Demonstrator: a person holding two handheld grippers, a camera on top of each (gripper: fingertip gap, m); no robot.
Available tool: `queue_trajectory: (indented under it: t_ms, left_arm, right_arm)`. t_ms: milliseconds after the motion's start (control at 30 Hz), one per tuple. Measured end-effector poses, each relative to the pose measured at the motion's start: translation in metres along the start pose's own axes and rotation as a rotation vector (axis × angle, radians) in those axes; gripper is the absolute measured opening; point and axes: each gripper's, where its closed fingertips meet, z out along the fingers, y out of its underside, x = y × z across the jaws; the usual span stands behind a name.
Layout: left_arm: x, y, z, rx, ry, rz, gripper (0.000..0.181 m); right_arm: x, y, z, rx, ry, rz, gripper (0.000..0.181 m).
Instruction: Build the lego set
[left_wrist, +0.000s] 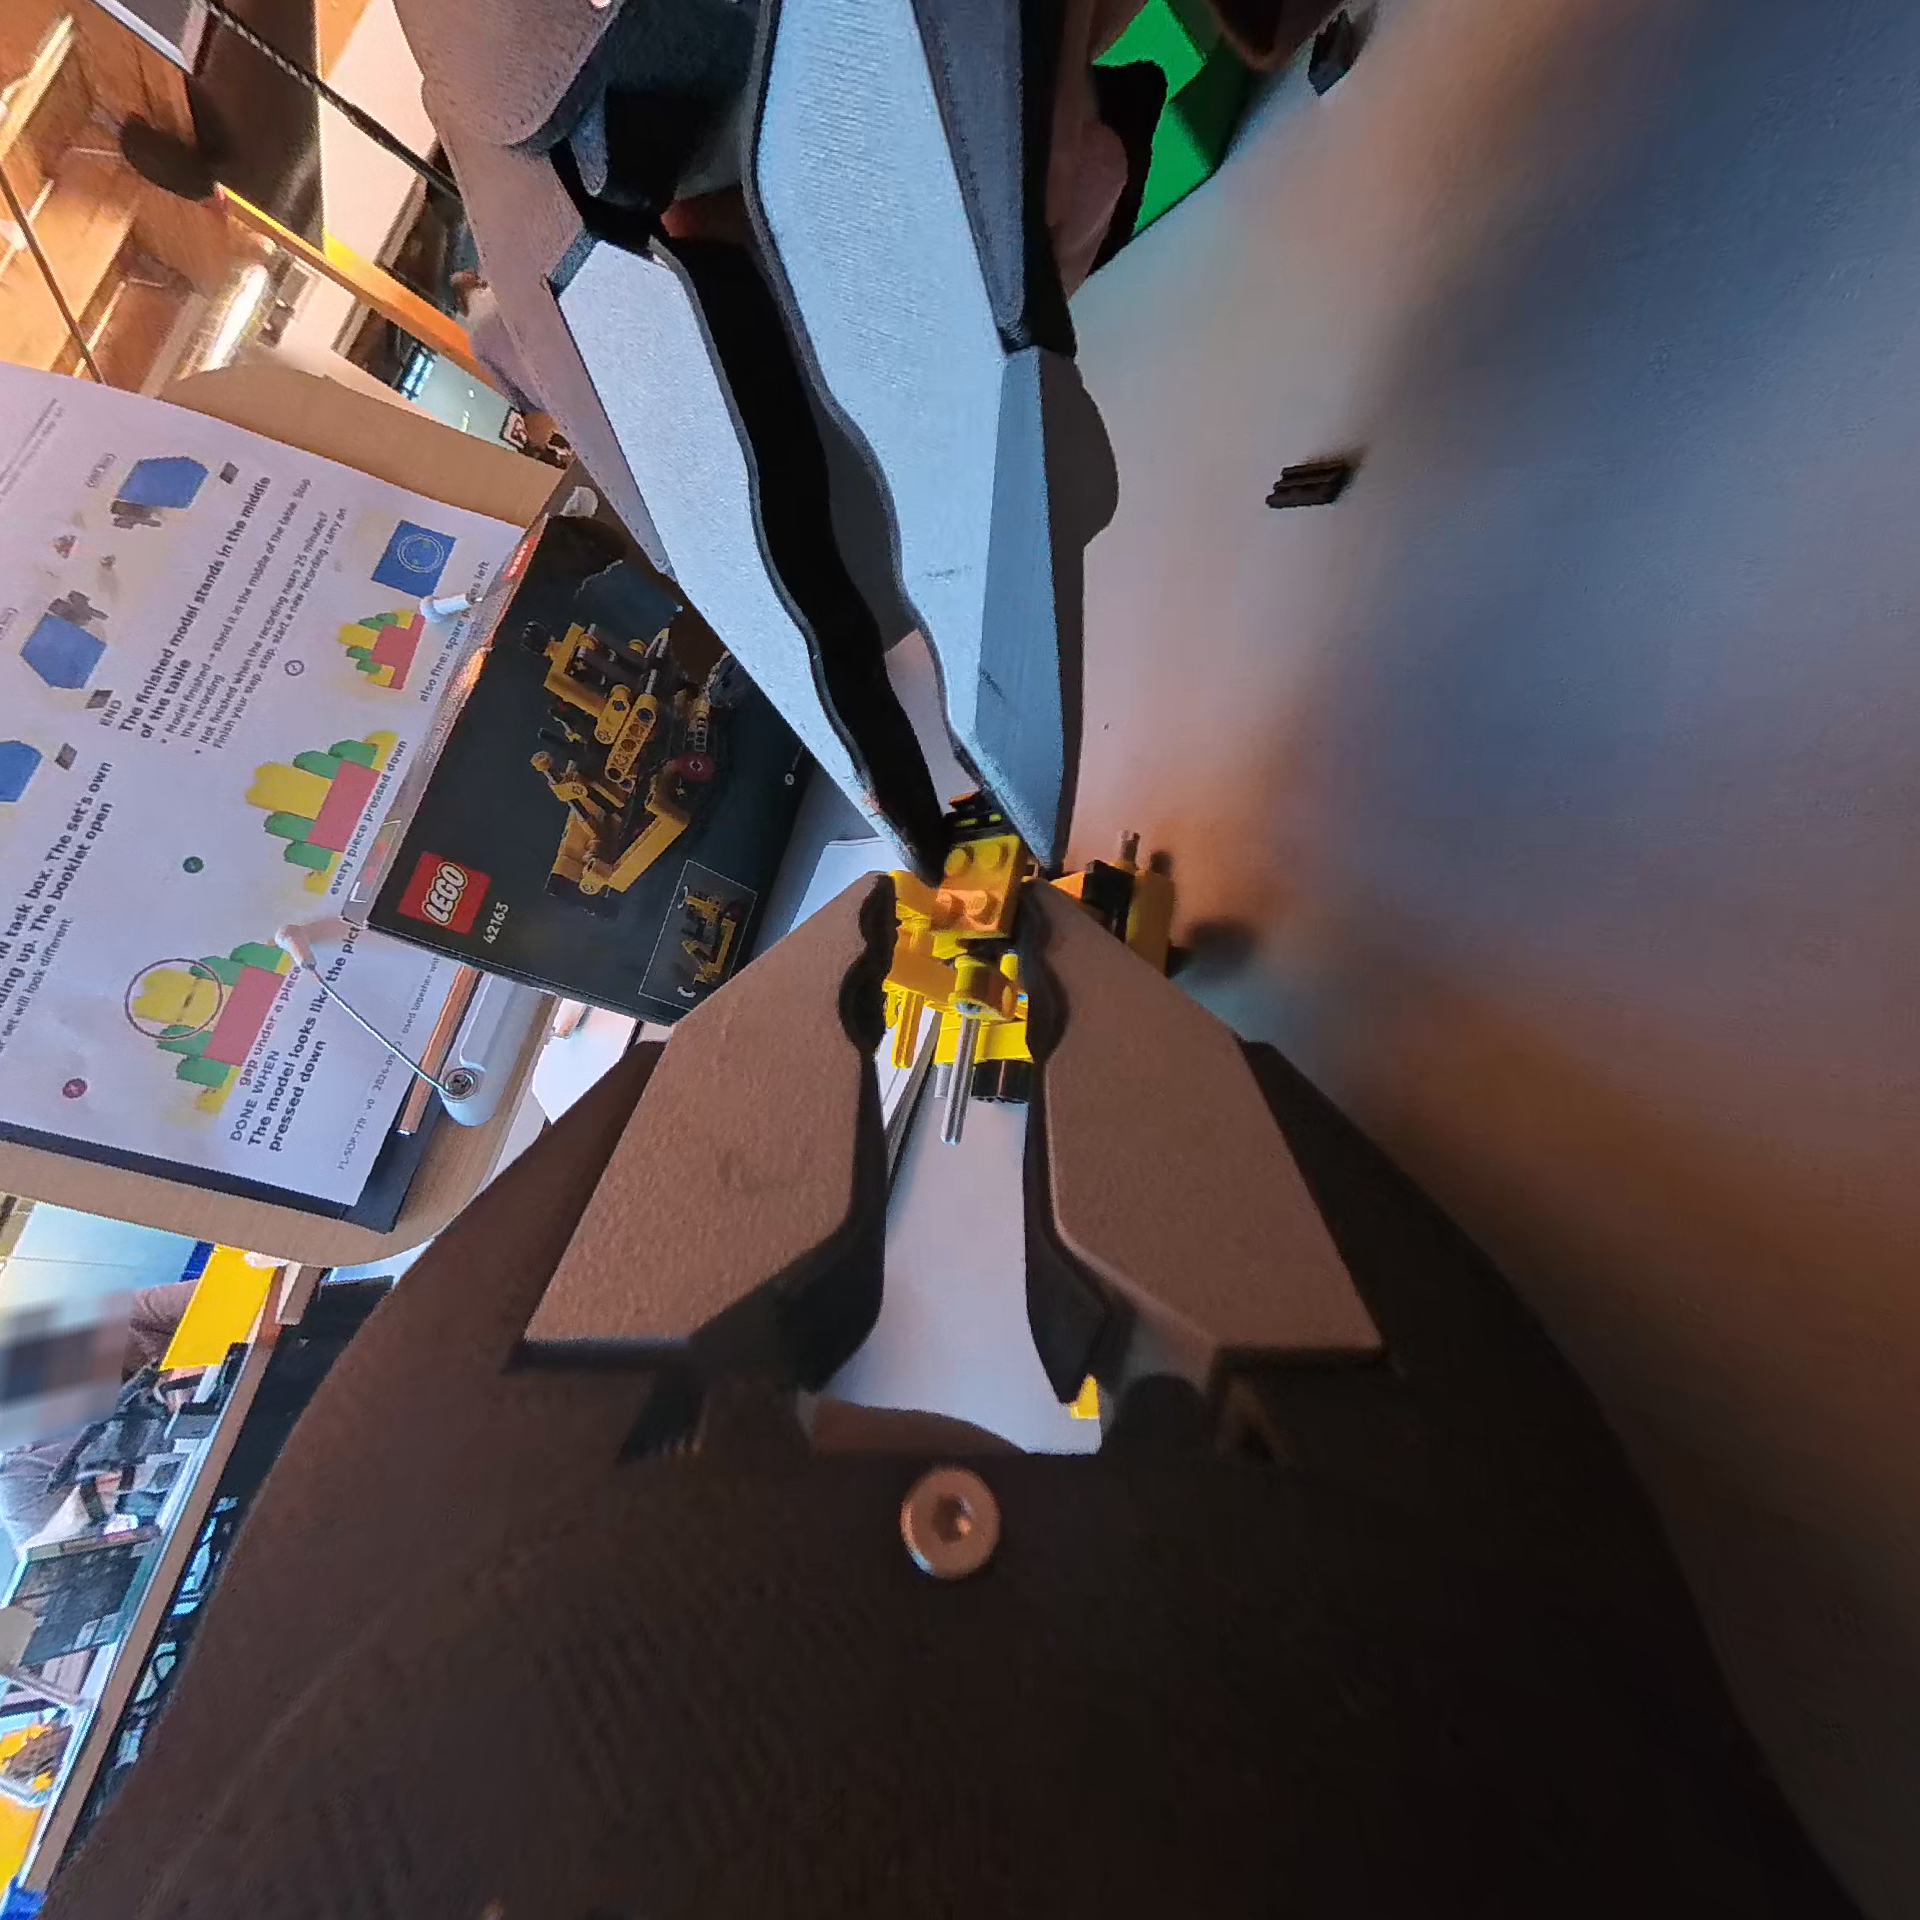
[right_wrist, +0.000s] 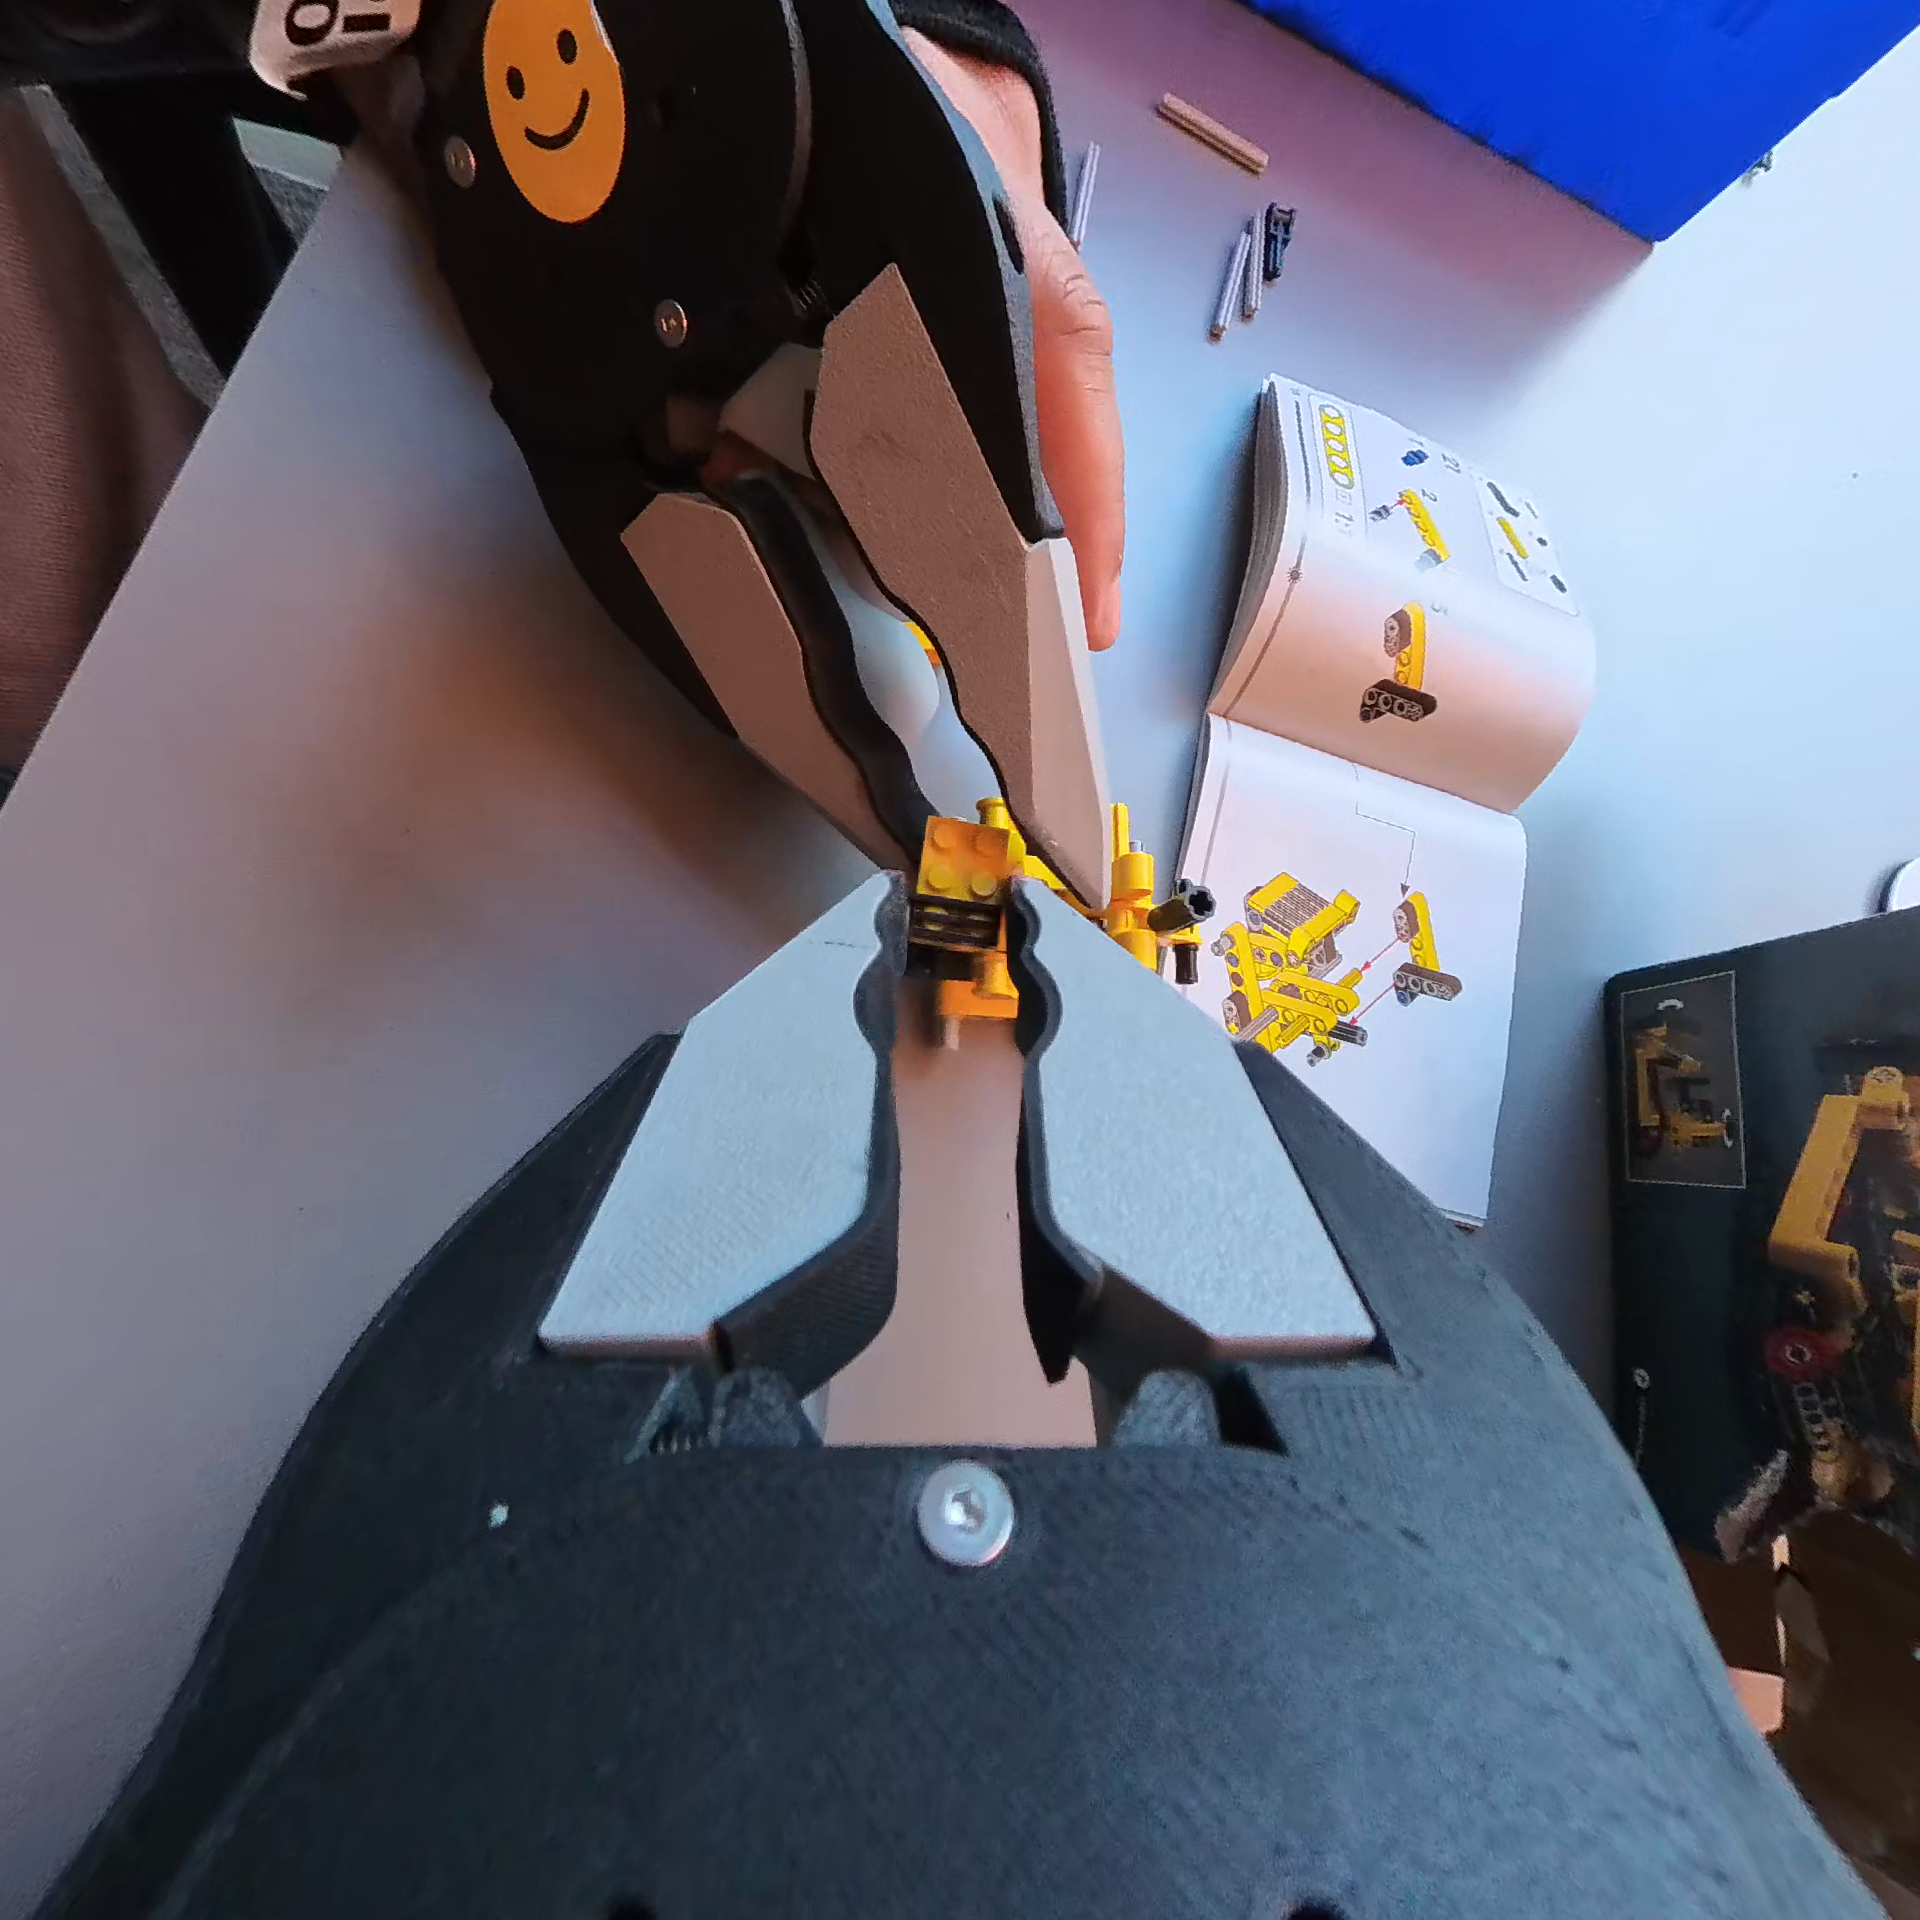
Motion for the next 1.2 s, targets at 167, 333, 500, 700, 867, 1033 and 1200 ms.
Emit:
queue_trajectory:
  t_ms: [167,333,500,700,867,1033,1200]
  left_arm:
    - [0.0,0.0,0.0,0.0,0.003,-0.001,0.019]
    - [0.0,0.0,0.0,-0.001,0.004,-0.002,0.019]
    - [0.0,0.0,0.0,-0.003,0.012,-0.012,0.019]
    - [0.001,0.001,0.0,-0.005,0.016,-0.013,0.018]
    - [0.001,0.001,0.0,-0.007,0.022,-0.02,0.018]
    - [0.001,0.001,0.001,-0.008,0.026,-0.023,0.017]
    - [0.002,0.001,0.001,-0.007,0.028,-0.024,0.017]
  right_arm:
    - [0.002,-0.002,-0.003,0.001,0.022,-0.02,0.019]
    - [-0.002,-0.006,-0.009,-0.006,0.08,-0.126,0.021]
    - [-0.006,-0.005,-0.011,-0.079,0.227,-0.273,0.025]
    - [0.0,0.006,-0.005,-0.224,0.404,-0.47,0.02]
    - [0.004,0.005,-0.003,-0.237,0.431,-0.519,0.015]
    - [0.005,0.004,-0.006,-0.219,0.433,-0.528,0.008]
    - [0.002,0.003,-0.008,-0.184,0.404,-0.509,0.007]
